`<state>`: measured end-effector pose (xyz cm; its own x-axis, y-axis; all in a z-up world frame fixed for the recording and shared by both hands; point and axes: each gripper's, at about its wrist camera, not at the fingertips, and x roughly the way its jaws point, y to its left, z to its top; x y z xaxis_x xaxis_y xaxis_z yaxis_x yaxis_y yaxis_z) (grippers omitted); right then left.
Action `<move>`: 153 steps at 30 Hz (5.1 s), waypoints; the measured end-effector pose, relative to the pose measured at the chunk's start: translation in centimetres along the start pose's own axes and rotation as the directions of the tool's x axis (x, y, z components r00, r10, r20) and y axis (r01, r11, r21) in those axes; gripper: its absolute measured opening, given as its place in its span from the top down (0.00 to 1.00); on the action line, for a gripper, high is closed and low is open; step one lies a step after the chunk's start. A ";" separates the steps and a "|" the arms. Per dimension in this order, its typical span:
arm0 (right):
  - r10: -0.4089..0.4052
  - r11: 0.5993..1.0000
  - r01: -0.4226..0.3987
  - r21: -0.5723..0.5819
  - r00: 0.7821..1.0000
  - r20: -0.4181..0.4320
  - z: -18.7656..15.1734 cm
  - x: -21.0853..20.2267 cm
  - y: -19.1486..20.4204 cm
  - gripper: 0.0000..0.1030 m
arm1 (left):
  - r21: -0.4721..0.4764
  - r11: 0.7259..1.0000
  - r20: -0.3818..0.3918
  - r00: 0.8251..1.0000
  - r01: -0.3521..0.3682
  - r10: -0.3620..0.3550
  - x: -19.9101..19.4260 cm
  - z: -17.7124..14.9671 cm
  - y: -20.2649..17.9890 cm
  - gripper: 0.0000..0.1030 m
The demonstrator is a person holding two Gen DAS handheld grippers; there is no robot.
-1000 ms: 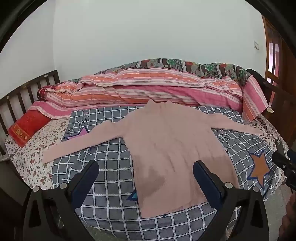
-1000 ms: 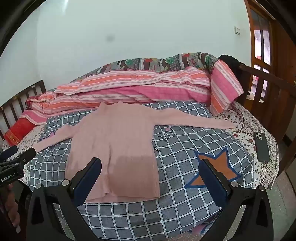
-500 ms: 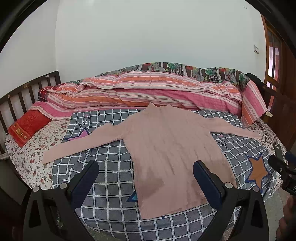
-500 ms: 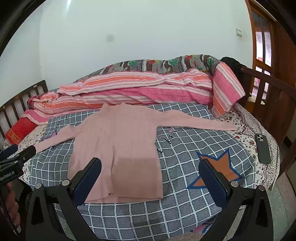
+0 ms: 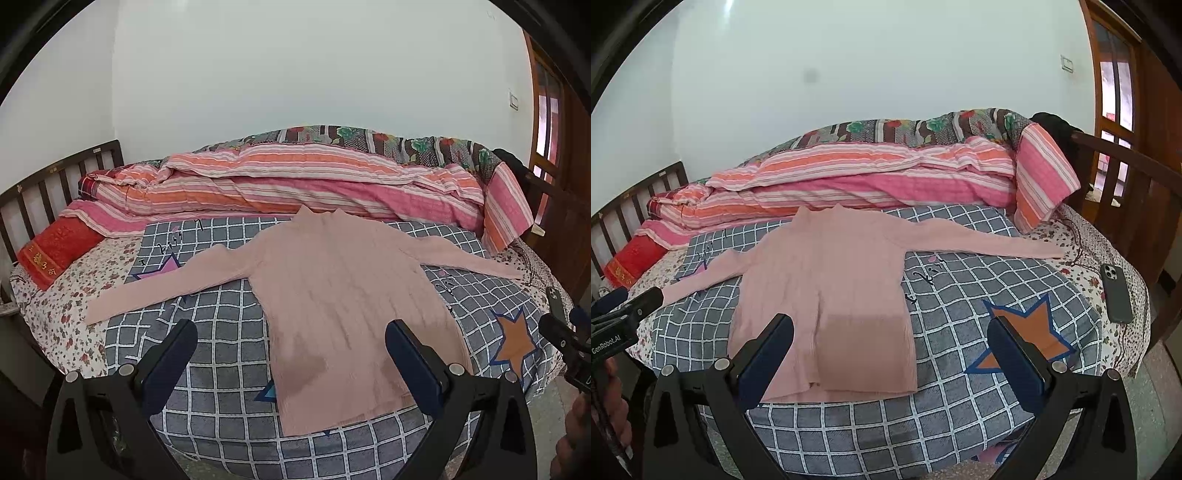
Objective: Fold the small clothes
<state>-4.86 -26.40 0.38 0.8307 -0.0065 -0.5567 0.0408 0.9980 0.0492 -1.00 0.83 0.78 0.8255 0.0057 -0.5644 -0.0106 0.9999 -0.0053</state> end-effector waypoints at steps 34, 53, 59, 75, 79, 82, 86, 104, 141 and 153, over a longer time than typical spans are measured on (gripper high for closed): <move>0.006 1.000 -0.006 0.016 1.000 -0.003 -0.1 0.0 -0.5 0.00 | -0.017 1.000 0.006 1.000 0.008 -0.008 -0.7 -0.2 0.6 0.01; 0.015 1.000 -0.015 0.014 1.000 0.009 0.1 0.1 -0.6 0.00 | -0.029 1.000 0.006 1.000 0.011 -0.011 -0.1 0.2 0.7 0.02; 0.019 1.000 -0.019 0.005 1.000 0.004 0.3 0.6 -0.3 0.00 | -0.044 0.999 0.002 1.000 0.009 -0.009 0.5 0.2 1.3 0.02; 0.048 0.999 -0.048 0.011 0.997 -0.063 0.4 7.7 0.5 0.00 | -0.149 0.988 -0.016 0.999 0.035 -0.037 7.5 -0.5 7.0 0.03; 0.037 0.999 -0.037 0.002 0.996 -0.081 -0.3 10.4 0.5 0.00 | -0.218 0.976 -0.075 0.996 0.024 -0.041 11.9 -1.9 10.3 0.03; 0.030 1.000 -0.031 -0.006 0.994 -0.101 -0.7 12.6 0.5 0.00 | -0.274 0.961 -0.120 0.993 -0.018 -0.016 15.0 -2.8 13.6 0.07; 0.044 0.999 -0.043 0.012 0.990 -0.137 -0.8 15.3 0.3 0.01 | -0.422 0.906 -0.122 0.992 -0.022 -0.032 17.9 -3.6 19.3 0.15; 0.033 0.998 -0.022 0.067 0.985 -0.170 1.4 21.1 -1.3 0.01 | -0.798 0.590 -0.104 0.992 -0.122 0.065 25.5 -5.4 34.9 0.78; 0.036 0.997 -0.027 0.074 0.992 -0.119 5.7 22.4 -9.0 0.01 | -0.157 0.940 -0.065 0.947 0.302 -0.315 32.6 11.4 -8.5 0.30; 0.221 0.975 -0.216 0.046 0.952 -0.211 6.3 30.9 -1.6 0.17 | -0.205 0.978 -0.208 0.975 0.031 -0.074 34.0 6.0 9.3 0.29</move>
<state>24.19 -28.57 -11.66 0.6826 0.2274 -0.6945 -0.1138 0.9718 0.2064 30.35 10.39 -13.54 0.6885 -0.0707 -0.7218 -0.1009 0.9762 -0.1920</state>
